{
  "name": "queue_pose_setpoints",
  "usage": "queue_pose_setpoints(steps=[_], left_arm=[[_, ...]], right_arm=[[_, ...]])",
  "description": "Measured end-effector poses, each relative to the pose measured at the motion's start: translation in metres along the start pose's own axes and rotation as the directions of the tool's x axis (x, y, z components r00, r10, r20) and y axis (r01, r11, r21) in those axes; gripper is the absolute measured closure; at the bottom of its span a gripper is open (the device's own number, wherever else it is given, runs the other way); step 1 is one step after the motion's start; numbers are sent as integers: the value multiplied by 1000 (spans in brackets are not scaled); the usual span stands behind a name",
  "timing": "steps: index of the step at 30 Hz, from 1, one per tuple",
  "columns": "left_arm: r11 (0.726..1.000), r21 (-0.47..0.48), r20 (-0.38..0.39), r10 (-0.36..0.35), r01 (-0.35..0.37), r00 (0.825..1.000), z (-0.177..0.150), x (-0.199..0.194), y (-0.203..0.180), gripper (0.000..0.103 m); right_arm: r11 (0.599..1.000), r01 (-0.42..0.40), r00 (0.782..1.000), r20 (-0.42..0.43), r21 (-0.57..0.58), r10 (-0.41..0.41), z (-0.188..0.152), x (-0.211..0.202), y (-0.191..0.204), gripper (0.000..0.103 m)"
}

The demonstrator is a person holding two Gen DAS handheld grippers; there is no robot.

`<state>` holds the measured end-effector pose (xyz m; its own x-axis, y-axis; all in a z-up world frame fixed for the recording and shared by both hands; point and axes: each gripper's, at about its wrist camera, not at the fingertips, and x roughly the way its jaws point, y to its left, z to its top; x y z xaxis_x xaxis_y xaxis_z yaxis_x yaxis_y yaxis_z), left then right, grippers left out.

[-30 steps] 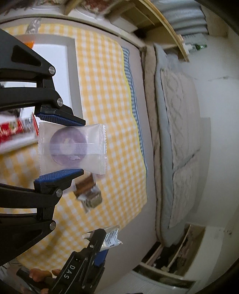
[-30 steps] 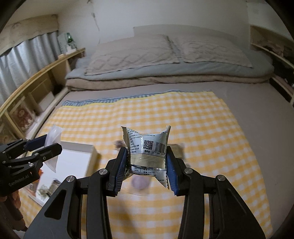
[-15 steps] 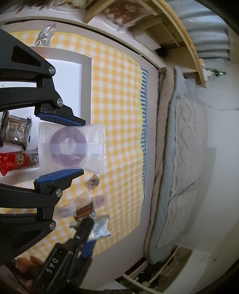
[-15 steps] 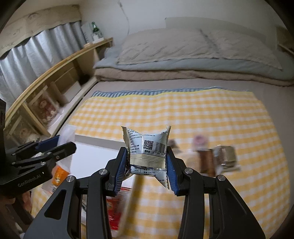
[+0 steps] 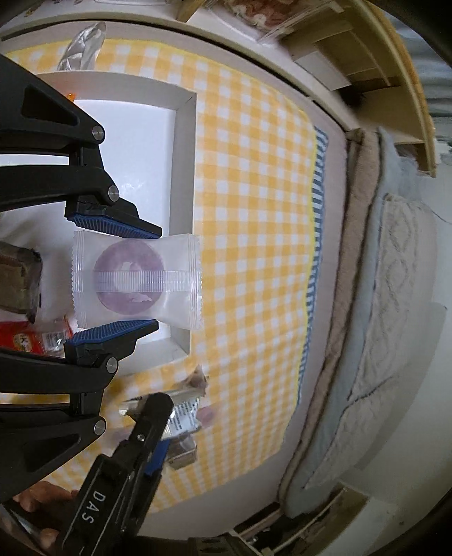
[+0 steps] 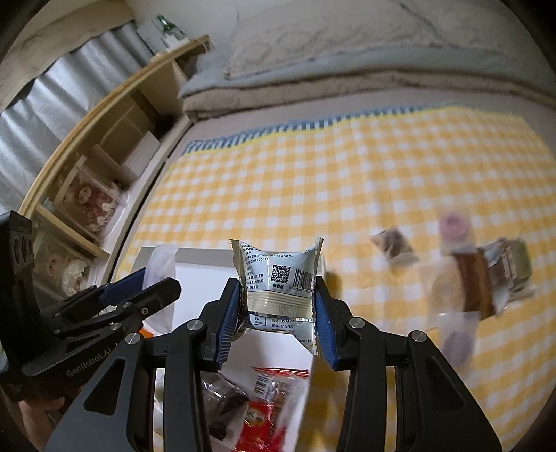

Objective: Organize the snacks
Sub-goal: 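Carry the purple-cake packet and white barcode packet over the white tray, then open the left tool to drop the purple-cake packet while the right tool drops the barcode packet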

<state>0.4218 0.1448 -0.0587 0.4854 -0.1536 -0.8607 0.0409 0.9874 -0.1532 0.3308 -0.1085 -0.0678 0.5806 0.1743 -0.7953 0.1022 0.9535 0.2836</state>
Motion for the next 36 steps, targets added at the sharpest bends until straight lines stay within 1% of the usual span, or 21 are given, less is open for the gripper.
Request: queue_pose_setpoints(steps=[6, 11, 14, 17, 18, 19, 20, 22, 24, 26, 29, 36], left_arm=[[999, -46, -33, -27, 26, 999, 7, 33, 21, 59], [998, -62, -47, -31, 28, 998, 7, 48, 31, 59], [996, -75, -40, -45, 41, 998, 7, 53, 33, 59], [995, -74, -36, -68, 66, 997, 6, 59, 31, 58], [995, -68, -36, -70, 67, 997, 6, 61, 29, 57], [996, -61, -36, -68, 66, 997, 6, 63, 27, 57], [996, -59, -35, -62, 60, 997, 6, 65, 26, 53], [997, -53, -48, -56, 54, 997, 5, 71, 25, 51], [998, -48, -59, -46, 43, 997, 4, 73, 25, 47], [999, -38, -63, -30, 28, 998, 3, 73, 25, 47], [999, -36, -62, -17, 15, 998, 2, 69, 26, 46], [999, -35, -64, 5, -7, 998, -4, 58, 28, 42]], right_arm=[[998, -19, 997, -73, 52, 23, 0, 34, 0, 61], [998, -12, 994, -106, 54, 18, 1, 53, 2, 61], [998, -3, 992, -124, 61, 10, 0, 62, 1, 57], [996, -5, 990, -140, 90, 18, 0, 68, -5, 54], [995, -4, 990, -141, 98, 18, 1, 68, -7, 51], [995, -3, 990, -141, 104, 17, 1, 67, -9, 48], [994, -1, 990, -140, 109, 16, 2, 67, -11, 47], [993, 11, 990, -140, 117, 5, 3, 65, -16, 45], [990, 3, 989, -146, 138, 17, 3, 65, -22, 42], [987, -18, 988, -149, 158, 42, 3, 64, -25, 38], [987, -35, 987, -151, 159, 60, 2, 64, -25, 38], [990, -30, 985, -162, 136, 53, -2, 61, -18, 38]])
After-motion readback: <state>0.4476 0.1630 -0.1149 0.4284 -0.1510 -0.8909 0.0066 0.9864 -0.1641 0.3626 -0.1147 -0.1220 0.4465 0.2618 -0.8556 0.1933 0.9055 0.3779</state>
